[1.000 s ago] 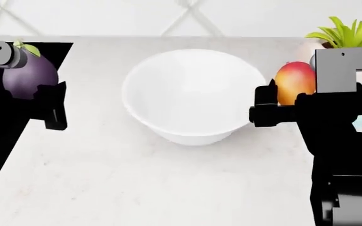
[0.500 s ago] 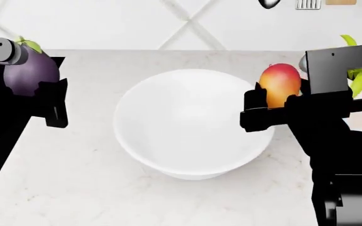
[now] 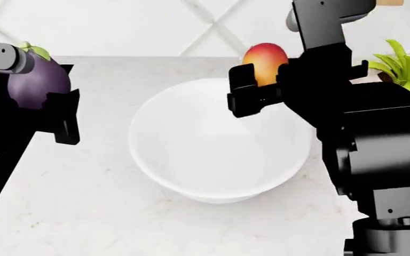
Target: Pick the eggplants and mangos from the sink and place them in one bowl. Place the bell pepper in the other bowl. Then turn off the sink faucet.
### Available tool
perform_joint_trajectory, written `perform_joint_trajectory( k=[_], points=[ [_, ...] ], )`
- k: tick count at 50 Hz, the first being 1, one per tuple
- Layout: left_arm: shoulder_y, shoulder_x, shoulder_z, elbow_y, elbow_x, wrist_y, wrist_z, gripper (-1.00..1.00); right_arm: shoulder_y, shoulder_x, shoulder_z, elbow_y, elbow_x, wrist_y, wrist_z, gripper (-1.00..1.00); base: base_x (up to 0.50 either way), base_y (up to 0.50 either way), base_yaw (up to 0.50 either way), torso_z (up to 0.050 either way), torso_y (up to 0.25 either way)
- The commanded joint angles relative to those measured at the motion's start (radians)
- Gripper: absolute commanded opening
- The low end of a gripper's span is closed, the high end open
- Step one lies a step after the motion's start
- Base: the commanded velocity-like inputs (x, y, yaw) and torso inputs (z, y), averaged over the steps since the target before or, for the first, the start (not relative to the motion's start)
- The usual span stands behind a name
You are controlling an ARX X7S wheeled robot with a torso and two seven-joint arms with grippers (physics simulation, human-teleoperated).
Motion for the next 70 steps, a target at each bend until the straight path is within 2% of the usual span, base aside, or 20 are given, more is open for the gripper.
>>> perform_joint_trajectory(
  k=[1, 13, 22, 30, 33, 42, 53, 63, 64, 70],
  points=[
    [0.002, 0.018, -0.004, -0.021, 0.006, 0.041, 0.015, -1.0, 0.19, -0.096, -0.049, 0.143, -0.023, 0.013, -0.022, -1.0, 0.0, 0.0, 0.0, 0.0, 0.0],
    [0.006, 0.014, -0.003, -0.03, 0.008, 0.047, 0.024, -1.0, 0.192, -0.124, -0.16, 0.299, -0.037, 0.025, -0.1, -1.0, 0.0, 0.0, 0.0, 0.0, 0.0],
    [0.017, 0.007, -0.009, -0.017, 0.0, 0.048, 0.016, -1.0, 0.21, -0.154, -0.195, 0.445, -0.051, -0.031, -0.122, -1.0, 0.0, 0.0, 0.0, 0.001, 0.001],
    [0.028, 0.002, -0.013, -0.019, -0.003, 0.054, 0.021, -1.0, 0.287, -0.221, -0.243, 0.808, -0.08, -0.229, -0.188, -1.0, 0.0, 0.0, 0.0, 0.0, 0.001],
    [0.028, 0.0, -0.015, -0.014, -0.006, 0.052, 0.017, -1.0, 0.3, -0.241, -0.262, 0.88, -0.089, -0.26, -0.216, -1.0, 0.0, 0.0, 0.0, 0.0, 0.0],
    [0.022, 0.014, -0.003, -0.034, 0.006, 0.061, 0.027, -1.0, 0.292, -0.257, -0.282, 0.932, -0.071, -0.284, -0.216, -1.0, 0.0, 0.0, 0.0, 0.0, 0.0],
    [0.027, 0.018, 0.003, -0.047, 0.015, 0.072, 0.036, -1.0, 0.27, -0.258, -0.504, 0.931, 0.159, -0.262, -0.183, -1.0, 0.0, 0.0, 0.0, 0.0, 0.001],
    [0.033, 0.011, -0.001, -0.04, 0.008, 0.072, 0.034, -1.0, 0.279, -0.258, -0.548, 0.935, 0.214, -0.262, -0.161, -1.0, 0.0, 0.0, 0.0, 0.001, 0.001],
    [0.031, 0.012, -0.001, -0.042, 0.008, 0.072, 0.035, -1.0, 0.281, -0.257, -0.542, 0.935, 0.212, -0.261, -0.161, 1.0, 0.0, 0.0, 0.0, 0.0, 0.0],
    [0.015, 0.012, -0.006, -0.048, 0.003, 0.068, 0.035, -1.0, 0.287, -0.257, -0.525, 0.933, 0.212, -0.25, -0.153, 1.0, 0.0, 0.0, 0.0, 0.0, 0.0]
  ],
)
